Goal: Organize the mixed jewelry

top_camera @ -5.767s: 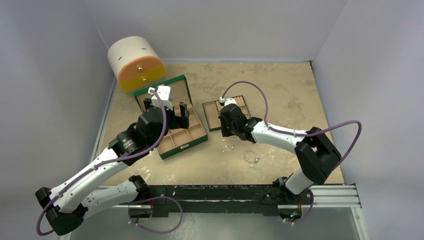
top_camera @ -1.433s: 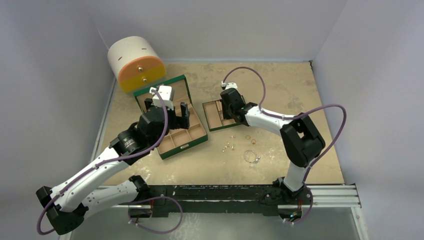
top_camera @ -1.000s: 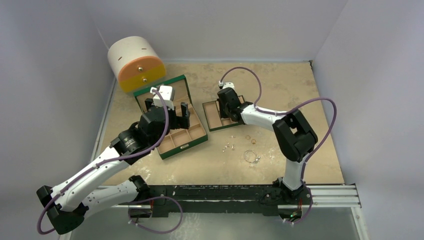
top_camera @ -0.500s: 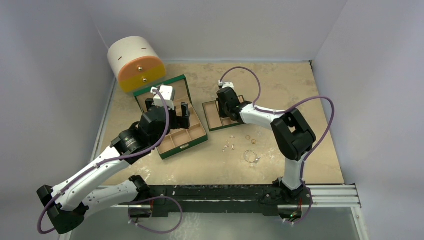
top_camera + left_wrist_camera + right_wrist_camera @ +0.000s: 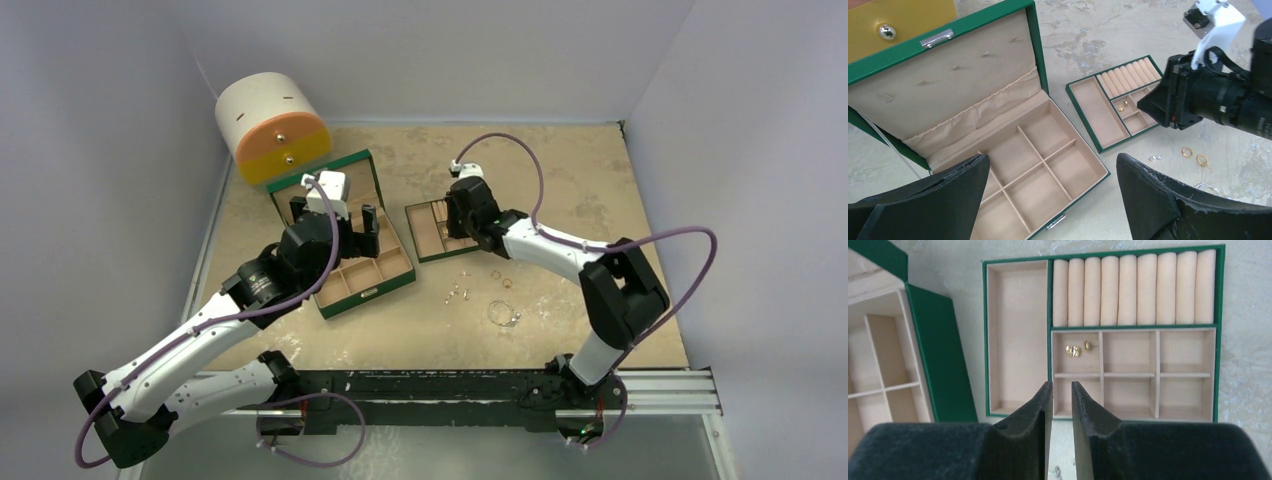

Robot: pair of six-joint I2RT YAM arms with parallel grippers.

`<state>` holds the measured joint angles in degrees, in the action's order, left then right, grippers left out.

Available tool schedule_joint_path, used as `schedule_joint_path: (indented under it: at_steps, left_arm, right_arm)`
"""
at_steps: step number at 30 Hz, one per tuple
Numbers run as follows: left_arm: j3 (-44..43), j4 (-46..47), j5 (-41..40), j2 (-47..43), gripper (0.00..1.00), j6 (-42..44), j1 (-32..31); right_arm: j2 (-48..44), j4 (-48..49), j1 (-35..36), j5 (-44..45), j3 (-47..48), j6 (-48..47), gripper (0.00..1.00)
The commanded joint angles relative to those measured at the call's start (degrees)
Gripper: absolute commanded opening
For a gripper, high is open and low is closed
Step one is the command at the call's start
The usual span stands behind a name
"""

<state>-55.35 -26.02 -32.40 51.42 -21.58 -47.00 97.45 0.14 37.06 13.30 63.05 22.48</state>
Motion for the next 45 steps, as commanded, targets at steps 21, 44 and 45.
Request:
schedule_joint_path:
  at_steps: [21,44,45]
  left_arm:
    - [-2.71,1.04,-0.11,0.06,0.98,0.65,-0.01]
    - [-2.70,1.06,0.26,0.28,0.98,0.67,0.12]
    - [-2.70,1.06,0.26,0.34,0.98,0.67,0.14]
  right_arm:
    - [-23.71,-7.99,-0.27,-0.84,-18.89,6.89,0.33]
    - [-17.67,-0.41,4.92,-5.04,-26.55,16.58,0.36]
    - [-17.56,-0.41,5.13,-4.74,-26.72,16.79,0.36]
